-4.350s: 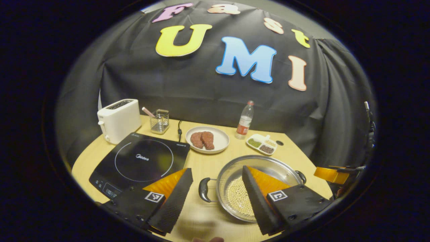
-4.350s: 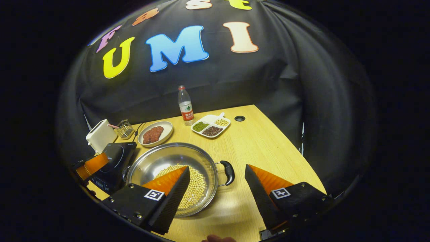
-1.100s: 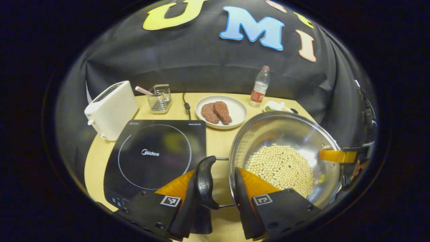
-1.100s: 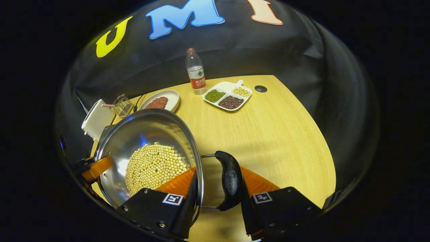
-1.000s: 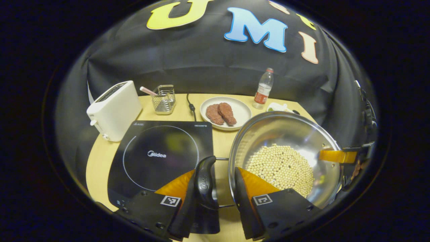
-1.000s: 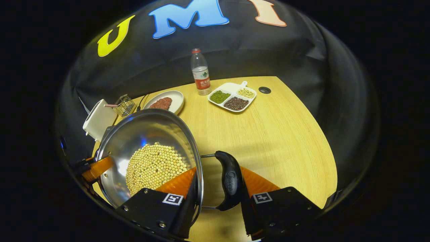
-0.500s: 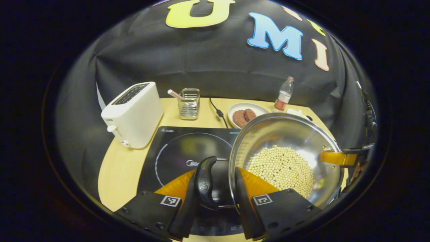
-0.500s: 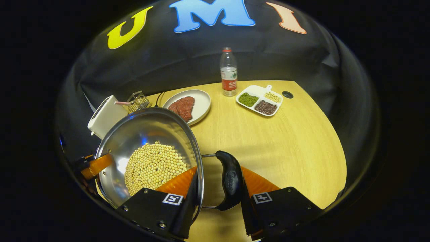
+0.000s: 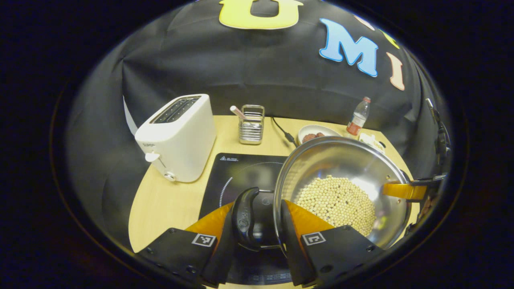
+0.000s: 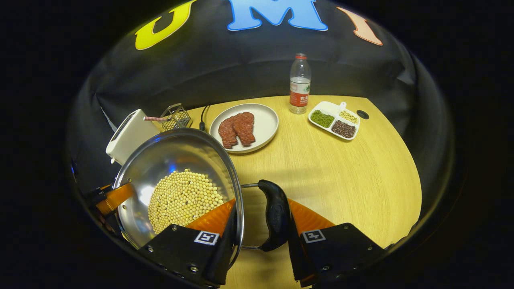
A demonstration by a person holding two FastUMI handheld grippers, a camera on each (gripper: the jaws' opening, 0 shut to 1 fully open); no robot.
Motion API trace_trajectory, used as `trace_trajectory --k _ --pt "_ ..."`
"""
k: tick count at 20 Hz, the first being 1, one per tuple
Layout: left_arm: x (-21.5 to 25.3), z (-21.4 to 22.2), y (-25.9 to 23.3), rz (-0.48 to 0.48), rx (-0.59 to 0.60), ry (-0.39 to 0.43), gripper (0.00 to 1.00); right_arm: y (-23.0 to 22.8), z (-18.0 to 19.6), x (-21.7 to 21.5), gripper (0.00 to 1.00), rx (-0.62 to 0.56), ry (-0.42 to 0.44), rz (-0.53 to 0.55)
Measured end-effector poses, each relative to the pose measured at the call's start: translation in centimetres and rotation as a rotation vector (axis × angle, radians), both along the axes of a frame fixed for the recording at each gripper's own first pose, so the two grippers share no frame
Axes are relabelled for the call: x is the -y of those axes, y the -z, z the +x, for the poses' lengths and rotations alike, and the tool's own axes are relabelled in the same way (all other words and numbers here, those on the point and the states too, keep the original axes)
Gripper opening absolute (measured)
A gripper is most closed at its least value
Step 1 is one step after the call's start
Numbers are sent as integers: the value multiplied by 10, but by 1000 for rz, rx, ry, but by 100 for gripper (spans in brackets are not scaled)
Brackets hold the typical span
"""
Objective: First push the handle of the pot to place it horizontally, then grasp the pot with both hands and set it on the induction cooktop.
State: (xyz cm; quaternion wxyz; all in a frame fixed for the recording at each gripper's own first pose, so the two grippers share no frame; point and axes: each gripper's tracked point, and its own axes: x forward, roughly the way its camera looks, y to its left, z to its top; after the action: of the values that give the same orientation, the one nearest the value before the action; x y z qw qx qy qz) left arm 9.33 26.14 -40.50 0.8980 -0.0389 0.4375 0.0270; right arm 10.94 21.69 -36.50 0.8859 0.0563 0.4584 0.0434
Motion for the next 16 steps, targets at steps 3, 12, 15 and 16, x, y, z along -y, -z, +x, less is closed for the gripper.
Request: trace_trajectory --k 3,12,15,16 --pt "-15 2 -4 3 -2 -7 60 2 8 -18 60 2 -11 -2" --pt "-76 21 10 24 4 -28 64 9 25 -70 60 -11 -10 1" --pt "-92 22 13 15 2 -49 60 10 28 -86 60 -6 -23 0" --pt "-97 22 16 12 -1 -55 64 11 29 -91 60 -6 -25 0"
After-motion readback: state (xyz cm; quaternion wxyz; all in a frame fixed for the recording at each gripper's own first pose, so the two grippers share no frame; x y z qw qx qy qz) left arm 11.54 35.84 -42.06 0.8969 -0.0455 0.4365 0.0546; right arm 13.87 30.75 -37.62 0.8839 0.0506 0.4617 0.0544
